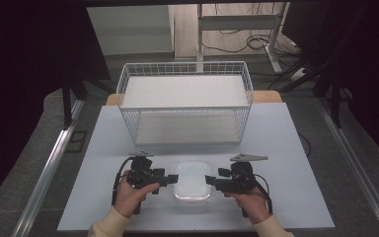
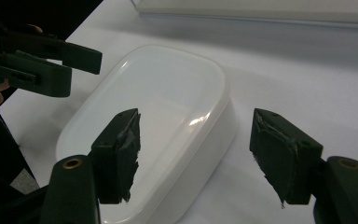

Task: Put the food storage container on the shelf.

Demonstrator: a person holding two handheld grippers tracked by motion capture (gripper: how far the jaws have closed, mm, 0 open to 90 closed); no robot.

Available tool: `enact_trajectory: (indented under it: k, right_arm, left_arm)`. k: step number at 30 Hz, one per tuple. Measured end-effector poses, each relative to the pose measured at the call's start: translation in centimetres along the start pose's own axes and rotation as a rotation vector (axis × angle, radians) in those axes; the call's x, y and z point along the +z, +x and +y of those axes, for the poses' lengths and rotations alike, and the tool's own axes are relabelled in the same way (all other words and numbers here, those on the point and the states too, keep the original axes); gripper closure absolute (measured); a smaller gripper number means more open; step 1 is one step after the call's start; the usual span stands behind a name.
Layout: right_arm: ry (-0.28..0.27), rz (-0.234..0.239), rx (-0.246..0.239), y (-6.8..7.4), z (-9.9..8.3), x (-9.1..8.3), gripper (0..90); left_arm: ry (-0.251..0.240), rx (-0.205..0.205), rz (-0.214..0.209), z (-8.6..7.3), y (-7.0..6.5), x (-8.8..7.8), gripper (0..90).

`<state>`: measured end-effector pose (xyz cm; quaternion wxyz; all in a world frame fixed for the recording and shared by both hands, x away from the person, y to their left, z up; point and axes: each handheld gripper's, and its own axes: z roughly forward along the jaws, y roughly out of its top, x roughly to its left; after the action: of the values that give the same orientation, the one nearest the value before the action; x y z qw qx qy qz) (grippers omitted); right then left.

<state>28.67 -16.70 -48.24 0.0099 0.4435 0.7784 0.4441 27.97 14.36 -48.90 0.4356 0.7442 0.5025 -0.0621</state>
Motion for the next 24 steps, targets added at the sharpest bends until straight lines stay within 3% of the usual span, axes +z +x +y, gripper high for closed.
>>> enact_trajectory:
  k: [6, 11, 12, 13, 14, 18, 20, 21, 22, 24]
  right_arm:
    - [0.025, 0.015, 0.016, 0.1, -0.4, 0.8, 35.2]
    - [0.022, 0.027, 0.037, 0.1, -0.5, 1.0, 38.2]
    - [0.026, 0.036, 0.049, 0.1, -0.6, 1.1, 39.5]
    - [0.026, 0.036, 0.049, 0.1, -0.6, 1.1, 39.5]
    - [0.032, 0.043, 0.056, 0.1, -0.7, 1.2, 41.5]
    - [0.033, 0.06, 0.068, 0.2, -0.8, 1.4, 46.5]
    - [0.029, 0.058, 0.087, 0.2, -0.8, 1.3, 50.8]
    - [0.024, 0.07, 0.135, 0.0, -0.9, 1.0, 56.6]
    - [0.024, 0.07, 0.135, 0.0, -0.9, 1.0, 56.6]
    - [0.01, 0.107, 0.204, -0.4, -1.0, 0.6, 63.6]
  left_arm:
    - [0.016, -0.006, -0.01, 0.0, -0.1, 1.1, 26.7]
    - [0.038, -0.019, -0.041, -0.1, -0.3, 1.9, 33.9]
    - [0.031, -0.048, -0.07, -0.2, -0.1, 2.2, 35.7]
    - [0.031, -0.048, -0.07, -0.2, -0.1, 2.2, 36.8]
    - [0.04, -0.065, -0.097, -0.3, 0.1, 2.3, 37.4]
    - [0.033, -0.084, -0.085, -0.5, 0.3, 2.3, 41.3]
    - [0.015, -0.089, -0.076, -0.5, 0.3, 2.0, 48.3]
    - [0.004, -0.107, -0.081, -0.5, 0.3, 1.7, 53.7]
    - [0.004, -0.107, -0.081, -0.5, 0.3, 1.7, 55.1]
    - [-0.011, -0.125, -0.094, -0.7, 0.3, 1.3, 58.0]
